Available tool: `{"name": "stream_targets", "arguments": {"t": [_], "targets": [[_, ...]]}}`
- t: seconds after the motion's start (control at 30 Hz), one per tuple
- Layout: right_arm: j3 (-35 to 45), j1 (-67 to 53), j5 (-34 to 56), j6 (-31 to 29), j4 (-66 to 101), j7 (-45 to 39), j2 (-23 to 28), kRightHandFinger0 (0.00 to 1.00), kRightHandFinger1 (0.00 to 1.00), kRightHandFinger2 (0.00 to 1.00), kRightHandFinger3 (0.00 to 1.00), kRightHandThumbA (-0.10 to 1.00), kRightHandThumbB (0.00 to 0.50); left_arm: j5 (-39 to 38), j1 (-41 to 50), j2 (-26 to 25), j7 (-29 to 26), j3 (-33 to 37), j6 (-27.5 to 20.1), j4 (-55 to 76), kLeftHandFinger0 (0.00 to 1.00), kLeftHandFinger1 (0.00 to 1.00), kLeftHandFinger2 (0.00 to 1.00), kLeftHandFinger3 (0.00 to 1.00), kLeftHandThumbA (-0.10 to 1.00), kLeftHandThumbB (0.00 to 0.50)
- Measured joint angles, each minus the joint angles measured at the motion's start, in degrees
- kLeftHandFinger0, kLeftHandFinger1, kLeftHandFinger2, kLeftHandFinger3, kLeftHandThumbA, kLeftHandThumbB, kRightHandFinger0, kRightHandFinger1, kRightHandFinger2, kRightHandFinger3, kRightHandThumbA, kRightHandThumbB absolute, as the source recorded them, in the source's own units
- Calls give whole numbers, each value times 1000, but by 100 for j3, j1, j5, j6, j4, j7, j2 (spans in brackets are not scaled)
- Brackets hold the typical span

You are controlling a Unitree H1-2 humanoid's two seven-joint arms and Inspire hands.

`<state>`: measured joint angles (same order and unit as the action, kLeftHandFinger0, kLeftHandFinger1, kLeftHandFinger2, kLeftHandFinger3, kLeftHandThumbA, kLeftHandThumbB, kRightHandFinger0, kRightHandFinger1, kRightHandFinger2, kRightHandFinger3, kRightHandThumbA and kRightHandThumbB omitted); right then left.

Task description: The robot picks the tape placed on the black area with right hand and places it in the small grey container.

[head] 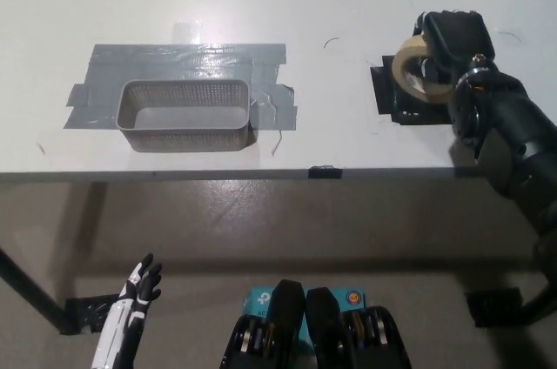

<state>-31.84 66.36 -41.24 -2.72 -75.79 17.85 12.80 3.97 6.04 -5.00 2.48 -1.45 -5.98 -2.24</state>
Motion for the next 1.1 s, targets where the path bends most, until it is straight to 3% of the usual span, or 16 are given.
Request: {"name": "stream_targets", "arguments": {"t": [0.1, 0.13, 0.17, 0.2, 0.23, 0.27, 0.3, 0.33, 0.43, 0.5, 0.73, 0.83, 0.9, 0.93, 1.0, 1.1], "targets": [[-45, 41, -20, -79, 35, 119, -59, 0, 351, 729, 593, -100, 189, -1, 2, -11, 2, 4, 5, 15, 1000, 1000, 1000, 1000, 963, 46], [-65, 63, -31, -100, 51, 161, -90, 0, 378, 791, 726, -100, 174, -1, 1, -14, 4, 6, 5, 16, 1000, 1000, 1000, 1000, 953, 39], [-79, 88, -44, -130, 84, 218, -130, 9, 410, 812, 748, -100, 165, -3, 0, -17, 6, 8, 5, 17, 1000, 1000, 1000, 1000, 940, 36], [-92, 121, -54, -158, 122, 251, -172, 59, 501, 912, 804, -15, 134, -5, -1, -18, 8, 9, 7, 18, 1000, 1000, 1000, 1000, 933, 31], [-99, 149, -61, -176, 155, 272, -205, 16, 452, 835, 706, -99, 181, -6, -1, -18, 8, 12, 7, 21, 1000, 1000, 1000, 1000, 930, 32], [-120, 193, -71, -204, 194, 297, -254, 45, 490, 859, 695, -100, 182, -6, 2, -18, 9, 18, 10, 30, 1000, 1000, 1000, 1000, 929, 31], [-126, 237, -74, -242, 226, 322, -311, 58, 513, 872, 713, -100, 181, -6, 5, -17, 9, 24, 10, 35, 1000, 1000, 1000, 1000, 928, 31], [-132, 277, -76, -282, 257, 342, -373, 107, 608, 950, 808, -100, 166, -5, 10, -17, 9, 28, 11, 38, 1000, 1000, 1000, 1000, 940, 33], [-116, 373, -63, -332, 311, 353, -613, 76, 528, 853, 885, -100, 177, 1, 33, -17, 10, 52, 12, 63, 1000, 1000, 1000, 1000, 982, 49], [-85, 401, -46, -339, 370, 353, -816, 38, 476, 821, 865, -100, 166, 12, 41, -17, 10, 74, 11, 70, 1000, 1000, 1000, 1000, 967, 49], [10, 512, 29, -310, 386, 348, -1500, 60, 497, 833, 859, -100, 160, 37, 40, -47, 11, 115, 38, 187, 1000, 1000, 1000, 1000, 965, 49], [10, 583, 30, -286, 363, 347, -1730, 16, 435, 765, 811, -100, 192, 90, 51, -50, 11, 167, 39, 188, 1000, 1000, 1000, 1000, 978, 47], [10, 638, 33, -285, 322, 348, -1877, 19, 472, 762, 789, -100, 194, 134, 71, -54, 10, 224, 39, 188, 1000, 1000, 1000, 1000, 987, 39], [9, 660, 33, -285, 296, 348, -1929, 1, 390, 698, 761, -100, 224, 157, 80, -58, 10, 259, 39, 193, 1000, 1000, 1000, 1000, 989, 48], [9, 691, 33, -285, 235, 351, -2054, 0, 343, 680, 781, -100, 186, 209, 100, -61, 9, 331, 35, 201, 1000, 1000, 1000, 1000, 982, 63], [9, 697, 36, -291, 125, 353, -2215, 0, 355, 771, 852, -100, 156, 275, 114, -62, 7, 384, 31, 201, 1000, 1000, 1000, 1000, 989, 71]]}}
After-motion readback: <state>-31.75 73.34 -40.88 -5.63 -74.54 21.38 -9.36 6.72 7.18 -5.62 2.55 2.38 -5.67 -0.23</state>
